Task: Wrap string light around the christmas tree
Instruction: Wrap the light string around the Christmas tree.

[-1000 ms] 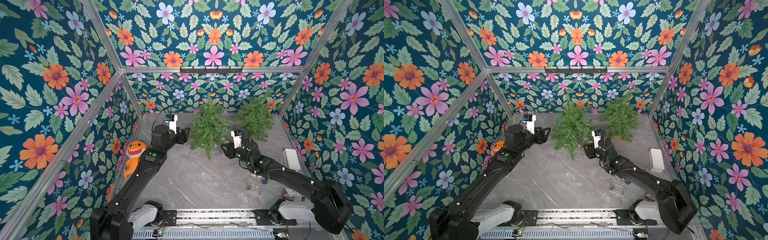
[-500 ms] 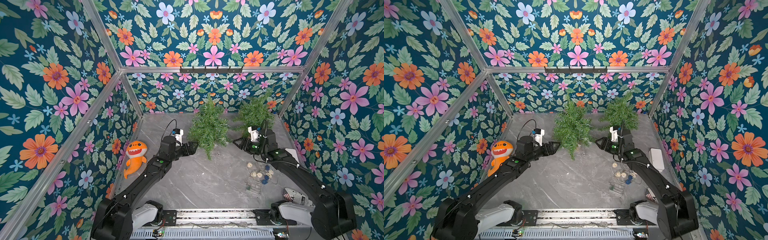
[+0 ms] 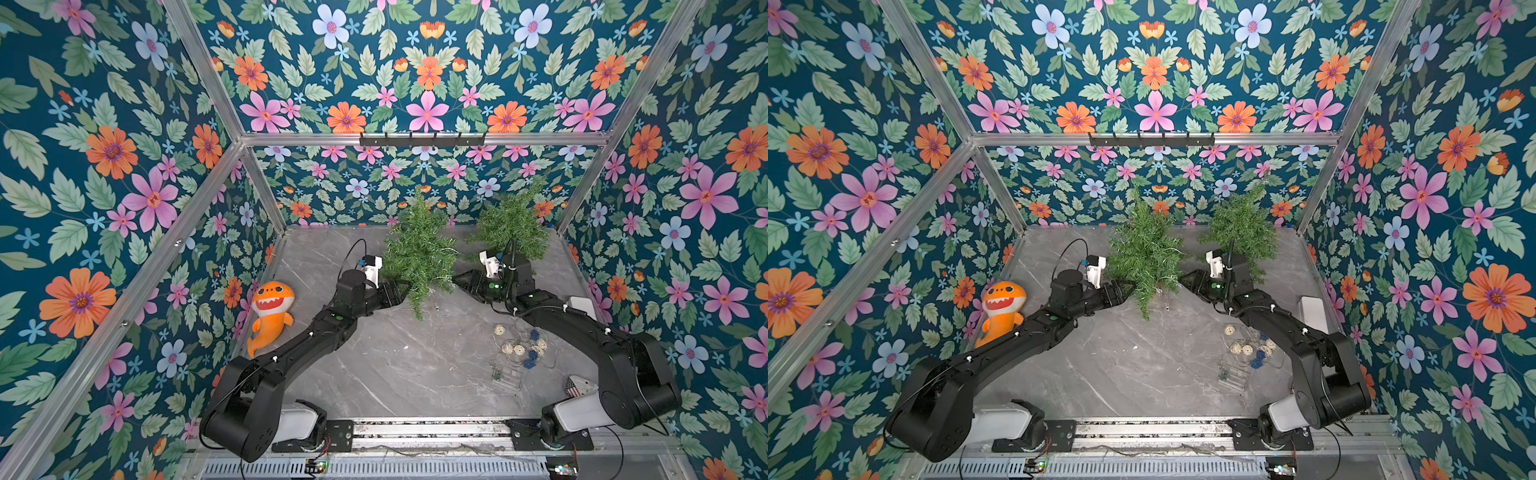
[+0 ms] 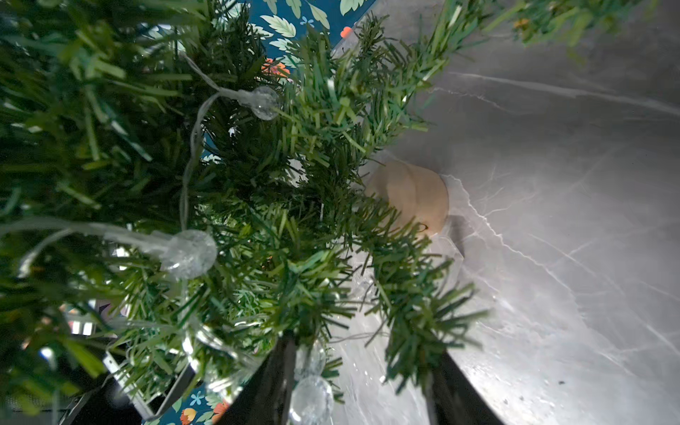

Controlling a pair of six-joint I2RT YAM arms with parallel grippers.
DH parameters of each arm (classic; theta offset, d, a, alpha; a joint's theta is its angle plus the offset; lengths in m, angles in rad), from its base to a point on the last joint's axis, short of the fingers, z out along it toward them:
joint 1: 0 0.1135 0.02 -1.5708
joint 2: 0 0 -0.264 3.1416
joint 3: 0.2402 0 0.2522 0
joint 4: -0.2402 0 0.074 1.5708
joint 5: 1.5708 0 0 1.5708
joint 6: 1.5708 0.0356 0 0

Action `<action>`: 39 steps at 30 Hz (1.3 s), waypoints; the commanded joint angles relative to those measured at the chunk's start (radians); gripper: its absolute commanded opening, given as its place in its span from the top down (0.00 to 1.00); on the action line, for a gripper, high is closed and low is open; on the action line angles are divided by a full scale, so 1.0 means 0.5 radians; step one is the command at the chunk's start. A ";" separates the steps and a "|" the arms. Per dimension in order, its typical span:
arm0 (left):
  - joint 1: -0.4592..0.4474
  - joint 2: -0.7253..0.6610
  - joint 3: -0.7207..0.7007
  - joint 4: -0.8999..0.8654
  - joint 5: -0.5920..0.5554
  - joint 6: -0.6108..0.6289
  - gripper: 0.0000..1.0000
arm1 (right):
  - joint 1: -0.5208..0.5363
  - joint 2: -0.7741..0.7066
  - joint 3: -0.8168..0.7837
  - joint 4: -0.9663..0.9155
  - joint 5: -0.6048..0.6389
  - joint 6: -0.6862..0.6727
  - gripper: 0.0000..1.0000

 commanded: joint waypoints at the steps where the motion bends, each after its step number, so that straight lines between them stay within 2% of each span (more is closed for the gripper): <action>1: -0.019 0.023 -0.001 0.132 0.036 -0.035 0.33 | 0.017 0.038 0.009 0.152 -0.044 0.048 0.56; 4: -0.019 0.039 0.037 0.123 0.026 -0.015 0.43 | 0.042 0.074 0.022 0.159 -0.021 0.050 0.67; 6: -0.019 0.010 0.060 0.056 -0.014 0.038 0.56 | 0.052 0.085 0.017 0.177 -0.015 0.066 0.73; 9: -0.016 -0.037 0.047 0.031 -0.066 0.074 0.79 | 0.066 0.079 0.011 0.178 0.006 0.079 0.79; 14: 0.001 -0.057 0.038 -0.038 -0.082 0.116 0.99 | 0.151 0.090 0.034 0.158 0.032 0.081 0.84; 23: 0.236 -0.311 -0.052 -0.220 -0.091 0.161 1.00 | 0.368 0.239 0.132 0.274 0.085 0.189 0.88; 29: 0.549 -0.502 -0.137 -0.437 -0.107 0.216 1.00 | 0.559 0.556 0.338 0.454 0.136 0.340 0.90; 33: 0.703 -0.609 -0.124 -0.655 -0.225 0.293 1.00 | 0.696 0.771 0.524 0.586 0.196 0.460 0.90; 37: 0.788 -0.666 -0.089 -0.866 -0.374 0.366 1.00 | 0.793 0.933 0.689 0.659 0.265 0.560 0.91; 39: 0.794 -0.704 -0.117 -0.810 -0.294 0.406 1.00 | 0.812 0.978 0.714 0.722 0.301 0.603 0.93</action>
